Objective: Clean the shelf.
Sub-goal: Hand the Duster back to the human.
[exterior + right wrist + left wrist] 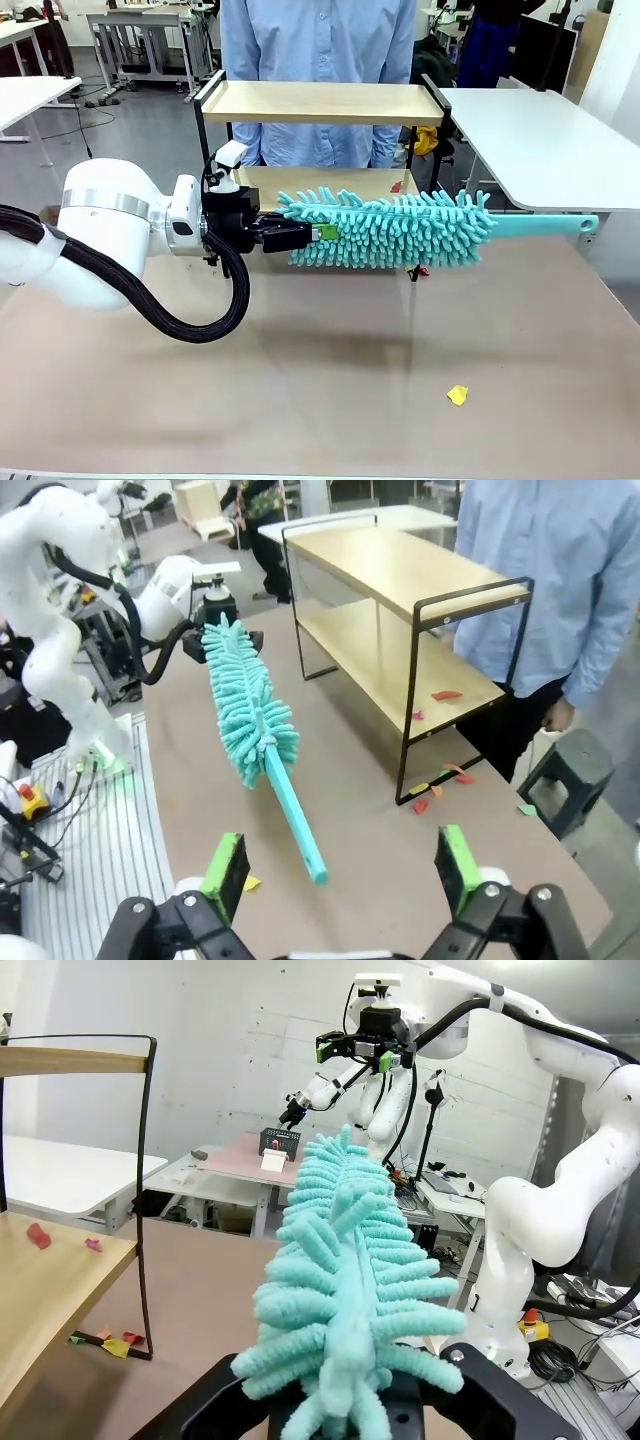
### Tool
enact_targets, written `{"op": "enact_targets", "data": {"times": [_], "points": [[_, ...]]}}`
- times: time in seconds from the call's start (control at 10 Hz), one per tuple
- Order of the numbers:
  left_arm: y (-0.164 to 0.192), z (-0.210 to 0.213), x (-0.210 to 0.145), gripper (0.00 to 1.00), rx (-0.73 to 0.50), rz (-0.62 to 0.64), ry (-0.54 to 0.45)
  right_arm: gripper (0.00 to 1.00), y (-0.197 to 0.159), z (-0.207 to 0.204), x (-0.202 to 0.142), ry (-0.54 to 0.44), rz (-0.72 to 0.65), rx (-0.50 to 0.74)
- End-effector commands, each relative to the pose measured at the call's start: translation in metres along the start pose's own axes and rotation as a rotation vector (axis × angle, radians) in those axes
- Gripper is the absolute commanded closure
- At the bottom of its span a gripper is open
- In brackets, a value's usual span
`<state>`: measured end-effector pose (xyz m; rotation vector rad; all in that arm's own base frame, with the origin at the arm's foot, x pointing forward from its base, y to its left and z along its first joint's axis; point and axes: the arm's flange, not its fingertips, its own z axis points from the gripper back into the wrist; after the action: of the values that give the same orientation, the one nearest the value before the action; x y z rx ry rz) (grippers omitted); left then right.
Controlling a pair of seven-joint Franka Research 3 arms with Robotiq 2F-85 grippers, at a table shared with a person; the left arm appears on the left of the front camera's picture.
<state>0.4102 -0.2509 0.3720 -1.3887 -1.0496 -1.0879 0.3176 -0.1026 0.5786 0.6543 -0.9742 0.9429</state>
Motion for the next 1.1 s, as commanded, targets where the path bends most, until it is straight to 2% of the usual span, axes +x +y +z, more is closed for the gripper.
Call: {"op": "enact_targets", "data": {"times": [0.0, 0.1, 0.3, 0.5, 0.6, 0.8, 1.0], "points": [[0.000, 0.000, 0.000, 0.82, 0.000, -0.001, 0.000, 0.00, -0.004, -0.006, 0.012, 0.037, 0.037, 0.015], [-0.003, 0.002, 0.017, 0.83, 0.030, -0.025, -0.007, 0.00, -0.004, -0.006, 0.012, 0.037, 0.037, 0.015], [-0.014, 0.011, 0.062, 0.83, 0.084, -0.072, -0.085, 0.00, -0.004, -0.006, 0.012, 0.037, 0.037, 0.015], [-0.032, 0.025, 0.130, 0.83, 0.152, -0.141, -0.147, 0.00, -0.004, -0.006, 0.012, 0.037, 0.037, 0.015], [-0.038, 0.034, 0.162, 0.83, 0.266, -0.200, -0.129, 0.00, -0.004, -0.006, 0.012, 0.037, 0.037, 0.015], [-0.063, 0.055, 0.210, 0.83, 0.468, -0.303, -0.169, 0.00, -0.004, -0.006, 0.012, 0.037, 0.037, 0.015], [-0.099, 0.095, 0.240, 0.83, 0.773, -0.372, -0.179, 0.00, -0.004, -0.006, 0.012, 0.037, 0.037, 0.015]]}}
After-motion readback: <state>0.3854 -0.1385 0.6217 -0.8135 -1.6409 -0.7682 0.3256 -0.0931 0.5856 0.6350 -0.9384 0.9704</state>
